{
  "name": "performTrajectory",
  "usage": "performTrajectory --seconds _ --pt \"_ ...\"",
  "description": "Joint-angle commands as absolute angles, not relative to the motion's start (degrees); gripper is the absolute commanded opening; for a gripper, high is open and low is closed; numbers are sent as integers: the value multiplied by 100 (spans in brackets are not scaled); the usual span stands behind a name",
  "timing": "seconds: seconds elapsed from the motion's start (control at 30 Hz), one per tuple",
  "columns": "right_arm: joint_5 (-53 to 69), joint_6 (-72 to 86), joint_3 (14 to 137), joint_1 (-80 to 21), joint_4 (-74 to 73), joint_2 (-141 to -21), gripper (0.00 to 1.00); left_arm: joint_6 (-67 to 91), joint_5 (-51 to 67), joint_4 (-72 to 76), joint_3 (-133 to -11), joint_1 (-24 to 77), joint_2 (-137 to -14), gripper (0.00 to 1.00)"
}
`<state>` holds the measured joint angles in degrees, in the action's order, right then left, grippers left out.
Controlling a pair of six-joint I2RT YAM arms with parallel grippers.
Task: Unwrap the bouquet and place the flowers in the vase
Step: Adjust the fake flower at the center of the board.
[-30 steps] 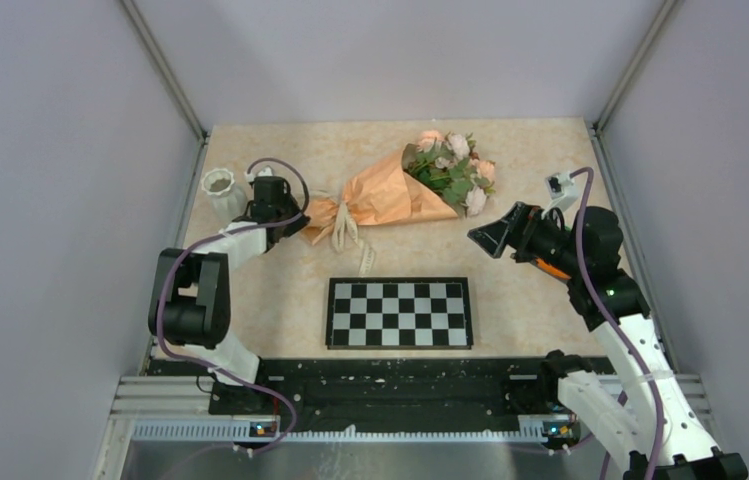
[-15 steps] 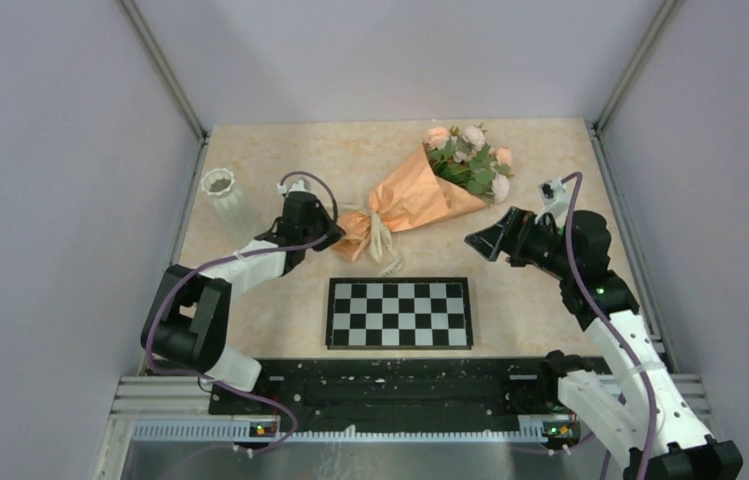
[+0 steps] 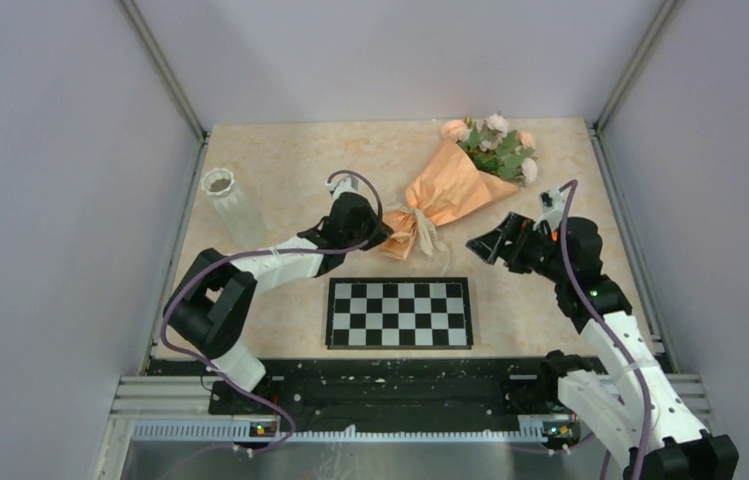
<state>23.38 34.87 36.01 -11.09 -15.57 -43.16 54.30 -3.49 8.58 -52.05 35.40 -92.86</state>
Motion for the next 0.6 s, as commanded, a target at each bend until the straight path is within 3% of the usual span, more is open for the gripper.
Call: performTrajectory --seconds 0.0,0.13,0.33,0.5,0.57 --pt "2124 3666 3469 -1108 -1372 -4253 91 5487 -310 1236 -5442 3578 -9322 7" --pt "2061 3795 3270 -1107 -1129 -4270 91 5219 -228 1114 -5405 3584 -9095 39" --pt "2145 4003 3131 -1108 -526 -4653 91 4555 -143 282 -5406 3564 -8428 75" --pt "2211 4192 3051 -1108 -81 -5051 91 4112 -35 -404 -5366 3403 -8040 97" --pt "2252 4346 2961 -1108 208 -5159 91 4008 436 -559 -5330 3176 -7973 99"
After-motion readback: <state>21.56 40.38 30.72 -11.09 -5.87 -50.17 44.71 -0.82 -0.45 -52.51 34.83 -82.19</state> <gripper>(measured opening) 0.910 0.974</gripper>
